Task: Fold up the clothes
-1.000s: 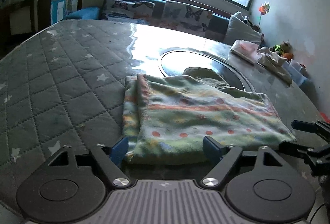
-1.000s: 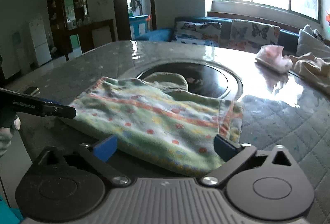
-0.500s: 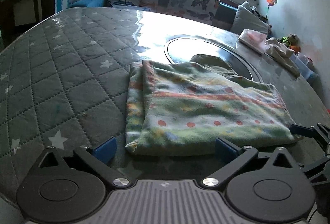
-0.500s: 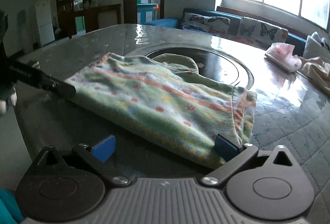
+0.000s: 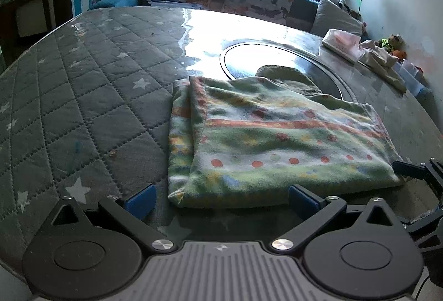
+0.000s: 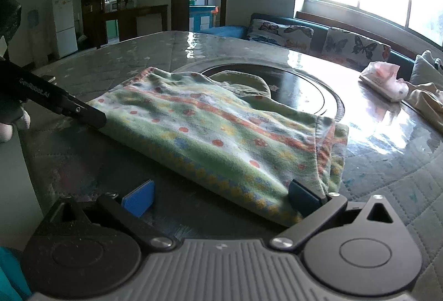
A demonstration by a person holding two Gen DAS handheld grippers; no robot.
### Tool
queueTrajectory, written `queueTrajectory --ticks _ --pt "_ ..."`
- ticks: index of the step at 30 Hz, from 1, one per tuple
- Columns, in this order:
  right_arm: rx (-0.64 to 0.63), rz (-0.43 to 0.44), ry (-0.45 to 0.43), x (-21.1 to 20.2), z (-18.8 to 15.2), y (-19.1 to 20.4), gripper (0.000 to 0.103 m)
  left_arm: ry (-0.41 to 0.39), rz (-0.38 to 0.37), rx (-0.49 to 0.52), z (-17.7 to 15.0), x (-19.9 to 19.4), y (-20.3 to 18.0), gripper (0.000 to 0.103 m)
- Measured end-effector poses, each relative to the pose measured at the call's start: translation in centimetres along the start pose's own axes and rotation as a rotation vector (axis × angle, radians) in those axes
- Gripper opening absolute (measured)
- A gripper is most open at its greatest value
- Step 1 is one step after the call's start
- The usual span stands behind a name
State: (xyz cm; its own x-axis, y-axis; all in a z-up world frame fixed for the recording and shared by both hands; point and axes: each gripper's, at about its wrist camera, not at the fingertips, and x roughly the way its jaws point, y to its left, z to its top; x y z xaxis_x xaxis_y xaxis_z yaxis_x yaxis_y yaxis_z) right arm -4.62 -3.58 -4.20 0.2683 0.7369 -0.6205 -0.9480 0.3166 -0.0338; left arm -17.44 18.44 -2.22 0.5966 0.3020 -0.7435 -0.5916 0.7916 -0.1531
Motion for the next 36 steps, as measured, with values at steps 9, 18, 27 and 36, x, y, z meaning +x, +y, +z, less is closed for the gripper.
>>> queueTrajectory --ticks 9,18,27,36 --pt "-0.012 -0.011 0.009 -0.1 0.4 0.2 0.103 0.0 -0.008 -0.041 0.7 -1.0 1.1 0.103" --pt "-0.051 0.015 -0.002 -0.9 2.7 1.4 0.103 -0.046 0.035 -0.058 1.7 -2.0 2.7 0.103" --pt "-0.212 0.144 0.051 0.9 5.7 5.7 0.087 -0.066 0.041 -0.139 2.8 -1.4 5.7 0.103" --pt "-0.368 0.278 0.057 3.5 8.4 11.1 0.068 -0.052 -0.024 -0.241 3.4 -0.7 8.1 0.103"
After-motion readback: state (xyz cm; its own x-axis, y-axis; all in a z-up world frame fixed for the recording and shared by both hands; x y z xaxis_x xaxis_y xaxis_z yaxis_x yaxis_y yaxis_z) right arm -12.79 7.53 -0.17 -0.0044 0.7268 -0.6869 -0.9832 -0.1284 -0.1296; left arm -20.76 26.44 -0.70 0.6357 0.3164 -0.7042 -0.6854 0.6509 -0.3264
